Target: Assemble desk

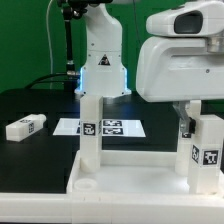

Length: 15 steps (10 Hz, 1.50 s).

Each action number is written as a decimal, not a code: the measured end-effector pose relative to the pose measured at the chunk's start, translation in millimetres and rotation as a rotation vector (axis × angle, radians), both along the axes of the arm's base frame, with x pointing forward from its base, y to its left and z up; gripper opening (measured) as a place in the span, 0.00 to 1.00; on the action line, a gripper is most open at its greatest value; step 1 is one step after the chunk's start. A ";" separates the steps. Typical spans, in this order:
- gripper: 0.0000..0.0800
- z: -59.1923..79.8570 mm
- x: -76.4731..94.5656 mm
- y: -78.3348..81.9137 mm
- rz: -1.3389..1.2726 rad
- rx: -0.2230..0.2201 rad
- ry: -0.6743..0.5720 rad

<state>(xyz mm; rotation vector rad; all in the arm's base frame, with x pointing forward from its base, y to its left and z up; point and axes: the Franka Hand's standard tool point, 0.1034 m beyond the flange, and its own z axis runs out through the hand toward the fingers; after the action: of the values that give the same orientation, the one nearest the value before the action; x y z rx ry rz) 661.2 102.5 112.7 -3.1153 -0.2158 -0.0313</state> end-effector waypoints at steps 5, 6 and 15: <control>0.36 0.0 0.2 -1.1 -0.025 0.001 0.000; 0.36 0.0 0.2 -1.2 -0.024 0.001 0.000; 0.36 -0.6 1.3 -3.0 -0.897 0.056 0.019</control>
Offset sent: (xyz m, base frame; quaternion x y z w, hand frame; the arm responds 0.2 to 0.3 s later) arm 0.0000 0.0000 0.0000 0.0000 0.0000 0.0000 1.0000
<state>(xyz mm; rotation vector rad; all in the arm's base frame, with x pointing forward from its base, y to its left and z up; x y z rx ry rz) 662.5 99.6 112.1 -2.8586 1.1411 -0.0181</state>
